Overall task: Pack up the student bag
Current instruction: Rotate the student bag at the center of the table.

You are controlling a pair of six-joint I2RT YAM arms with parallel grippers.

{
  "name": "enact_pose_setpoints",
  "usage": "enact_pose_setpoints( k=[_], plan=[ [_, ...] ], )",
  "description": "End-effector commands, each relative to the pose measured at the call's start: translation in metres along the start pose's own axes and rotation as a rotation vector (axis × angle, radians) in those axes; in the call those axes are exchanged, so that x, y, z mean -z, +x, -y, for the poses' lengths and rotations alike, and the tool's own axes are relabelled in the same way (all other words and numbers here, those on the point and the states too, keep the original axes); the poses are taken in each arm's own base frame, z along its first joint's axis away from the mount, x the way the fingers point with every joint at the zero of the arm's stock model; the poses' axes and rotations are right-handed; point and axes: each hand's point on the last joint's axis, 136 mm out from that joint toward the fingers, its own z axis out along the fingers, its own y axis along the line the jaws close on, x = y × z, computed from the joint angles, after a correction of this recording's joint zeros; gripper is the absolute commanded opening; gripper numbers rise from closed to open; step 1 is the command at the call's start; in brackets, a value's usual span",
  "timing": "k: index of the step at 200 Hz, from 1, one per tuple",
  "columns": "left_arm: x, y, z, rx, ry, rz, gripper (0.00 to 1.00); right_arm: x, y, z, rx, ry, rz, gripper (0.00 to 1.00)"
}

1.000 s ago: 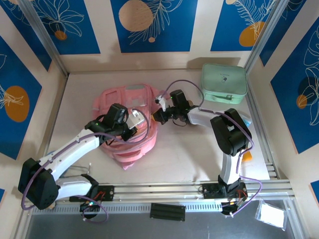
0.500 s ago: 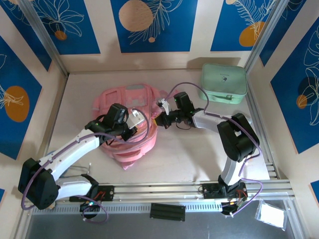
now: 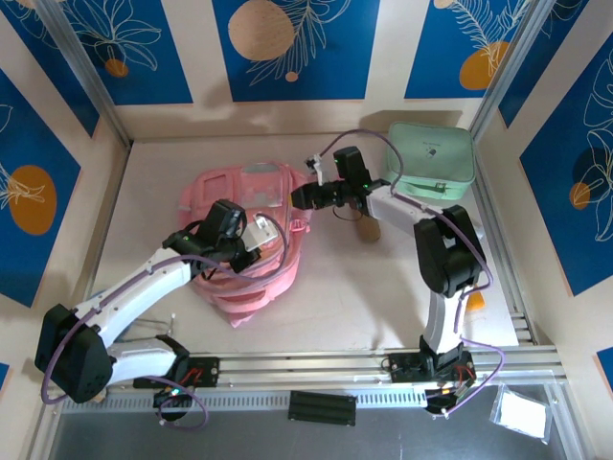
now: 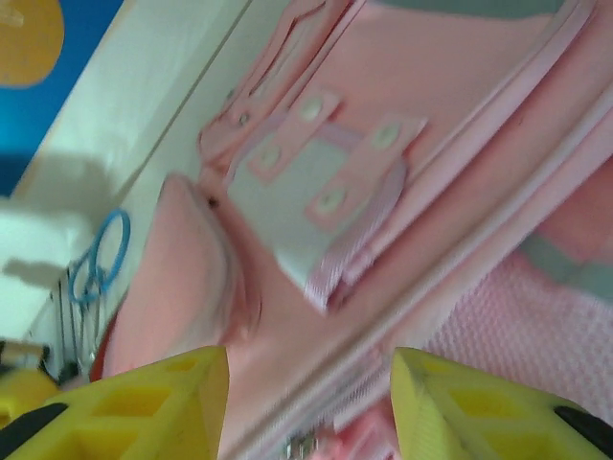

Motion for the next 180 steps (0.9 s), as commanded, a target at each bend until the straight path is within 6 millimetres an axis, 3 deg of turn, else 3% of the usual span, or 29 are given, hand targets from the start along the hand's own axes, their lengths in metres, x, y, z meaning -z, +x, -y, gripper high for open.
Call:
enact_pose_setpoints(
  k=[1,28,59,80,95,112,155,180],
  plan=[
    [0.005,-0.007,-0.008,-0.027,-0.016,0.012,0.0,-0.015,0.016,0.019,-0.297,0.134,-0.078,0.51],
    [0.005,-0.008,-0.007,-0.017,-0.015,0.032,0.0,-0.027,0.009,0.04,-0.431,0.243,-0.079,0.55],
    [0.005,-0.008,-0.009,-0.001,-0.023,0.031,0.0,-0.042,0.002,0.057,-0.492,0.295,-0.083,0.52],
    [0.002,-0.006,-0.009,0.013,-0.03,0.026,0.0,-0.052,0.002,0.061,-0.518,0.289,-0.116,0.41],
    [0.001,-0.005,-0.012,0.026,-0.039,0.019,0.0,-0.054,0.001,0.059,-0.522,0.256,-0.117,0.18],
    [0.0,-0.005,-0.019,0.036,-0.076,0.007,0.0,-0.045,0.0,0.059,-0.514,0.253,-0.074,0.05],
    [-0.013,0.006,-0.042,0.084,-0.169,-0.08,0.0,0.013,0.006,0.057,-0.554,0.269,0.067,0.01],
    [-0.022,0.014,-0.048,0.123,-0.191,-0.117,0.0,0.029,0.024,0.051,-0.583,0.259,0.082,0.01]
  ],
)
